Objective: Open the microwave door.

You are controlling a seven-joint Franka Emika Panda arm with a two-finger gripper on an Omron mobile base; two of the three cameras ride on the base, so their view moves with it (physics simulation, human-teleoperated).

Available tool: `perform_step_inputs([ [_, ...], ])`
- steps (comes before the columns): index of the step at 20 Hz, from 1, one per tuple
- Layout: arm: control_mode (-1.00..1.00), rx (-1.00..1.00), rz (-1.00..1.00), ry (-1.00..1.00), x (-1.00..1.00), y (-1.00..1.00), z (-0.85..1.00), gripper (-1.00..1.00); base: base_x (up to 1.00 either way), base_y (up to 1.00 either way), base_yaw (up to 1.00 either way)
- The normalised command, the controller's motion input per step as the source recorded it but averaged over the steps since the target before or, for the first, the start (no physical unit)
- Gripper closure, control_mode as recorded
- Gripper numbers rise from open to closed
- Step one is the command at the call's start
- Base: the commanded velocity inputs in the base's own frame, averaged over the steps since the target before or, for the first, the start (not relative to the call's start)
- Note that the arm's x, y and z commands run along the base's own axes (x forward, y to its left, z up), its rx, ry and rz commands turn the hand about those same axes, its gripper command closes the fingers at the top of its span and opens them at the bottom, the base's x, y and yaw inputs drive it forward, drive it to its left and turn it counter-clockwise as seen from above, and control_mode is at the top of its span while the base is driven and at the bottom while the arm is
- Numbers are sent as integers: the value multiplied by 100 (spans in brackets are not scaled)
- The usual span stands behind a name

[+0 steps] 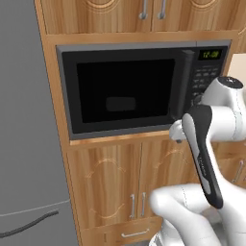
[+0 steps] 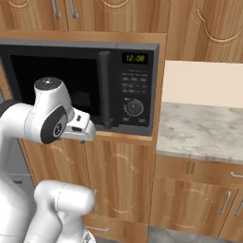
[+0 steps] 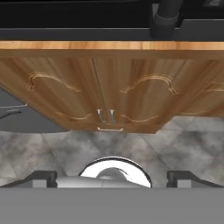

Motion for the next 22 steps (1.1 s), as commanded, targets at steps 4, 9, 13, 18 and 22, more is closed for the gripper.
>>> perform_step_inputs([
  [4,100,0,0,0,0,0,0,-100,-28,-55,0],
  [9,100,0,0,0,0,0,0,-100,-57,-37,0],
  [13,100,0,0,0,0,0,0,-100,-42,-11,0],
  [18,-100,0,0,-12,-15,4,9,-100,0,0,0],
  [22,-100,0,0,-31,10,5,49,-100,0,0,0],
])
